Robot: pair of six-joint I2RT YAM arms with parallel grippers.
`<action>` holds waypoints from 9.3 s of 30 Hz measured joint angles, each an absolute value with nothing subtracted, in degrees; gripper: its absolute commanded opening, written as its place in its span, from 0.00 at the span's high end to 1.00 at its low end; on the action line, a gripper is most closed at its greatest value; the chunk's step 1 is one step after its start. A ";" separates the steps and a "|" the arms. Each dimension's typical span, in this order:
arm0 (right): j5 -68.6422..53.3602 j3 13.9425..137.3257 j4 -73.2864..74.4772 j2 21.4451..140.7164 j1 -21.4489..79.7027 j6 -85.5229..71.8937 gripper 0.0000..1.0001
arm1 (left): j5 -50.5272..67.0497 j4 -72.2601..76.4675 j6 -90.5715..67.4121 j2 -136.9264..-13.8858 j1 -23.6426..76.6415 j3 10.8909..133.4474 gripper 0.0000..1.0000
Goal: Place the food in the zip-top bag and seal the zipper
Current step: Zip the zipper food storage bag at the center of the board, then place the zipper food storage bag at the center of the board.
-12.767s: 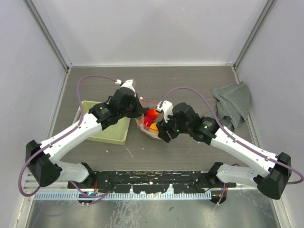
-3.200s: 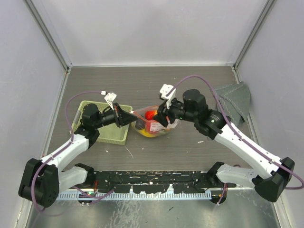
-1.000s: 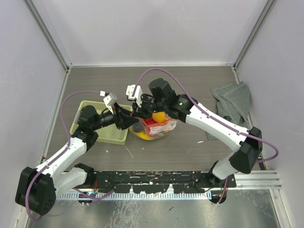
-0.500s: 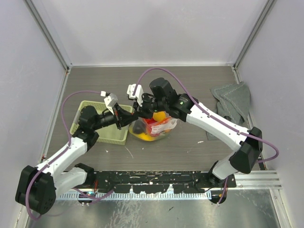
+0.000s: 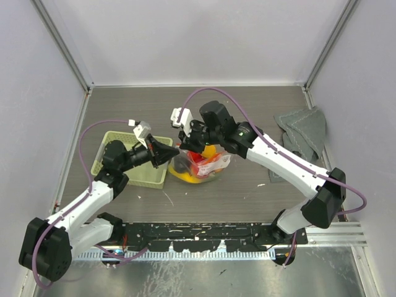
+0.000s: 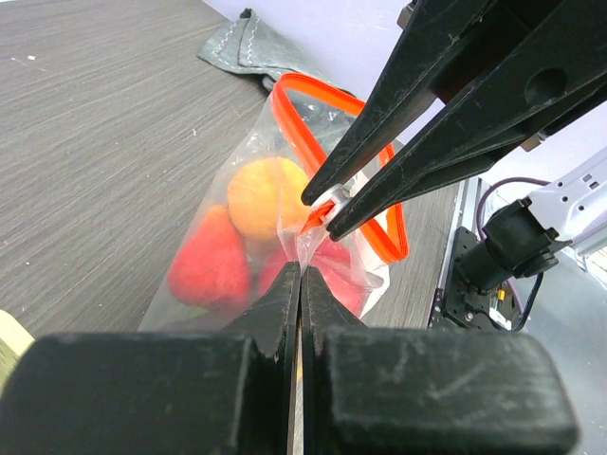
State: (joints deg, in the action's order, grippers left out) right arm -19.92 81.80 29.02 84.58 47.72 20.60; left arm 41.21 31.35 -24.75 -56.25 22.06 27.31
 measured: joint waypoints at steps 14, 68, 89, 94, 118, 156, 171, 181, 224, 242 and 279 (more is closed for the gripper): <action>-23.51 83.24 32.97 84.03 46.37 21.56 0.99 | 43.46 32.62 -24.34 -58.65 21.74 27.31 0.46; -16.51 81.52 36.27 81.56 46.87 24.99 0.93 | 42.44 35.59 -26.33 -59.81 22.87 28.80 1.00; -4.23 71.94 39.53 72.64 44.86 18.37 0.96 | 33.65 28.29 -24.36 -56.12 21.19 28.71 1.00; -3.62 71.26 40.38 71.48 44.62 17.52 0.96 | 35.16 28.34 -23.59 -56.14 21.08 28.71 0.49; -9.37 74.48 40.93 73.01 44.62 19.16 0.97 | 53.04 37.26 -28.29 -76.29 26.85 38.26 0.32; -2.26 71.99 42.30 69.71 45.15 16.14 0.97 | 41.54 23.49 -20.12 -66.46 26.02 37.76 1.00; 0.86 69.56 46.22 67.88 44.77 14.59 0.98 | 40.29 19.35 -15.51 -62.08 24.47 37.58 0.35; 0.45 72.51 48.14 68.64 44.77 14.79 0.98 | 43.09 14.52 -6.09 -60.58 25.39 41.85 0.25; -5.61 74.81 47.20 71.18 44.77 16.32 0.98 | 50.70 -3.55 33.80 -79.18 35.05 56.58 1.00; -0.23 70.06 45.69 66.78 44.97 14.41 0.98 | 41.93 -3.16 32.23 -71.33 35.51 51.05 1.00; 23.66 65.71 40.36 63.59 40.80 8.38 0.99 | 29.67 5.15 24.40 -82.32 31.46 58.15 1.00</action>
State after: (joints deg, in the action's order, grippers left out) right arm 23.66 65.71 40.36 63.59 40.80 8.38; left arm 29.67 5.15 24.40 -82.32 31.46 58.15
